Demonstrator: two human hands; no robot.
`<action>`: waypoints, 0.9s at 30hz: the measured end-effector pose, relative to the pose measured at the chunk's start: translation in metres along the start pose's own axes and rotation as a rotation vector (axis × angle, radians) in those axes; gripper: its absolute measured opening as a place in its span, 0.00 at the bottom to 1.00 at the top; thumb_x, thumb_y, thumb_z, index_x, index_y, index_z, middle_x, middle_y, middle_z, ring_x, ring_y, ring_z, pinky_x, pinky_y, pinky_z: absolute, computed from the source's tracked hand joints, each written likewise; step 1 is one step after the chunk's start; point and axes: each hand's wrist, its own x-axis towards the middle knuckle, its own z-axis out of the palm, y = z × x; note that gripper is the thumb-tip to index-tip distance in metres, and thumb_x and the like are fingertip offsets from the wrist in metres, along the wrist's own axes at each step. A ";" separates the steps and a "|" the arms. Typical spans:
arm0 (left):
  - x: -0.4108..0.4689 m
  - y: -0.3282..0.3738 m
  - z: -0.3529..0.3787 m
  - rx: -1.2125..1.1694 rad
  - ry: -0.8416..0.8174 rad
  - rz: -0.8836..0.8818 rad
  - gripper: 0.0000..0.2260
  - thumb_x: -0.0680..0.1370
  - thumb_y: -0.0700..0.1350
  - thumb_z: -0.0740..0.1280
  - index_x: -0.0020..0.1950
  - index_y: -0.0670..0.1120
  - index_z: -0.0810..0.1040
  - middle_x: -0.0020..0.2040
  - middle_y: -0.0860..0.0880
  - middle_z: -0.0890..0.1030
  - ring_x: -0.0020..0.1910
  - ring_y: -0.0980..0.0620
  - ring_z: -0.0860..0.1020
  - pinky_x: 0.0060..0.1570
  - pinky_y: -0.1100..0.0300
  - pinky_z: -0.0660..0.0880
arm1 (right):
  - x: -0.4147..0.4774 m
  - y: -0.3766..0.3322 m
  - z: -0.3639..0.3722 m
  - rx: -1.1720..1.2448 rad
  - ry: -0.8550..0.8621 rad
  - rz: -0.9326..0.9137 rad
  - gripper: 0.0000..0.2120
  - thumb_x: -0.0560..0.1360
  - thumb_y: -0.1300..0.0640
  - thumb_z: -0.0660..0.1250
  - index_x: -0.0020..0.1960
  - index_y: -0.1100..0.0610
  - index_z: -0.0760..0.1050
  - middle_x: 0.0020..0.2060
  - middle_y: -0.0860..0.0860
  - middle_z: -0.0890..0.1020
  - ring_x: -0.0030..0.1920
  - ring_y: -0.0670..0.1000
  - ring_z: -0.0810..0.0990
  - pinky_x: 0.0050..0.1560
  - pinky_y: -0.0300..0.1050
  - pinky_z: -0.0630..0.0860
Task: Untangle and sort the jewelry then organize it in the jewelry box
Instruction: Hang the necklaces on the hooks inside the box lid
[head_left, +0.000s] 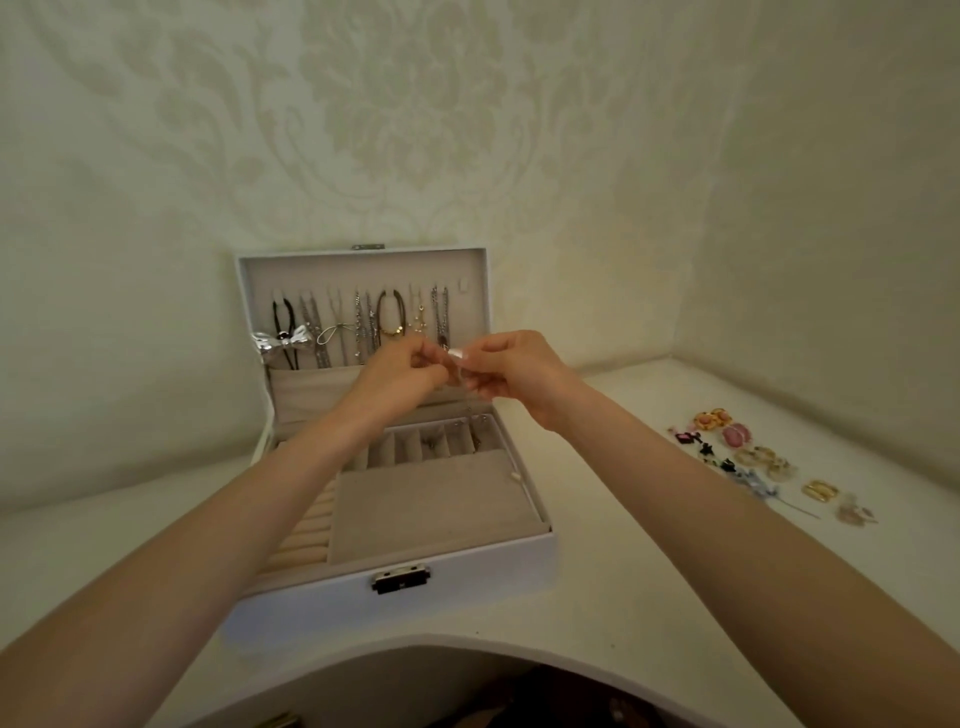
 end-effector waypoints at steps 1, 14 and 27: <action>-0.001 0.001 0.001 -0.026 -0.042 -0.017 0.06 0.74 0.38 0.67 0.48 0.47 0.76 0.46 0.48 0.80 0.46 0.52 0.78 0.44 0.62 0.73 | 0.000 0.000 0.000 0.011 -0.003 -0.008 0.00 0.72 0.65 0.71 0.42 0.63 0.80 0.28 0.51 0.80 0.27 0.44 0.77 0.29 0.34 0.74; 0.004 -0.007 0.012 -0.111 0.093 0.132 0.08 0.70 0.43 0.74 0.41 0.49 0.75 0.41 0.49 0.79 0.41 0.51 0.76 0.47 0.54 0.74 | 0.005 0.000 -0.010 0.082 0.023 -0.032 0.04 0.72 0.63 0.71 0.47 0.61 0.81 0.35 0.52 0.81 0.33 0.45 0.77 0.37 0.38 0.71; 0.011 -0.008 0.014 -0.348 0.031 0.106 0.03 0.75 0.39 0.69 0.41 0.45 0.78 0.38 0.50 0.81 0.28 0.67 0.73 0.30 0.75 0.68 | 0.015 0.009 -0.015 0.196 0.089 -0.062 0.07 0.71 0.69 0.69 0.47 0.60 0.81 0.34 0.49 0.81 0.34 0.44 0.78 0.38 0.34 0.76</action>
